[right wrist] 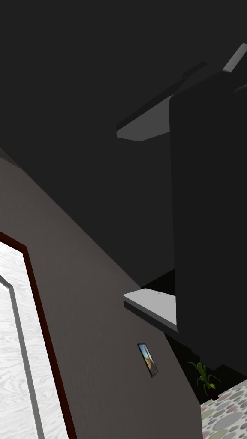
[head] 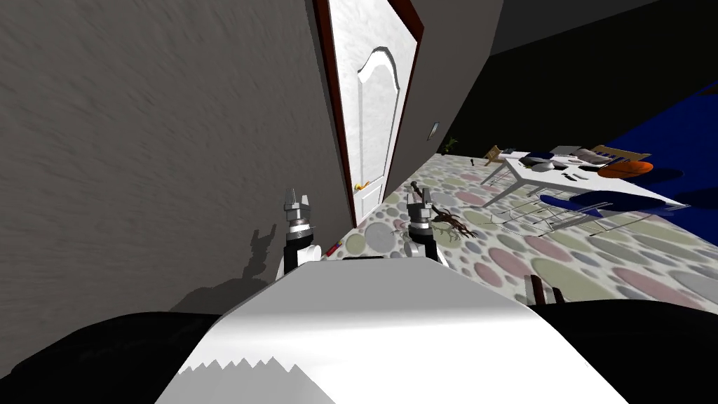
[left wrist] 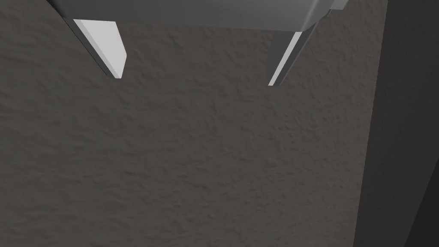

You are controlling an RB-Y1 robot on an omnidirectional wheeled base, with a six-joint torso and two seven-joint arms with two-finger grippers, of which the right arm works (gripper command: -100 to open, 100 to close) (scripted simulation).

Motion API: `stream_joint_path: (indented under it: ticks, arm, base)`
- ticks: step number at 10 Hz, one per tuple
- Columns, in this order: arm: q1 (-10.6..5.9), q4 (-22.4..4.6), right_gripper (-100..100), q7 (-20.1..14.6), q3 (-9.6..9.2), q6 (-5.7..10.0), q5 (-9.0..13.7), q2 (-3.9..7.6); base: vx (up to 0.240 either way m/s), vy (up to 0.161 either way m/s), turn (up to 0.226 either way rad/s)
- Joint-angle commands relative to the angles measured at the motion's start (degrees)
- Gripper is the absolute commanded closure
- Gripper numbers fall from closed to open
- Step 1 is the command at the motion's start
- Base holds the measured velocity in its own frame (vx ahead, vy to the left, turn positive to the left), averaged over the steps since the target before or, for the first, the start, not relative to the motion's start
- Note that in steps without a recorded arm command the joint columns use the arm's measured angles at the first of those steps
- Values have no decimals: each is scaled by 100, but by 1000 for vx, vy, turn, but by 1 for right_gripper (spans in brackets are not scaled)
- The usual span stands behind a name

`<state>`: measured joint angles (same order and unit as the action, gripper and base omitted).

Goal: Pull the door open

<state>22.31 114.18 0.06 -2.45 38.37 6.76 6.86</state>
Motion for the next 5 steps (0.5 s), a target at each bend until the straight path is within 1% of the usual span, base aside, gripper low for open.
stream_joint_path:
  ticks: [1,2,4,5]
  arm:
    - [-129,-286,-100,-71,-96,39,-28,75]
    - [-129,-395,-100,-71,-96,39,-28,75]
    - [-335,-791,-100,-187,-176,79,-39,206]
    - [-335,-895,-100,-187,-176,79,-39,206]
  base:
    - [89,-42,180]
    - [60,-33,91]
    - [56,-36,190]
    - [51,-42,53]
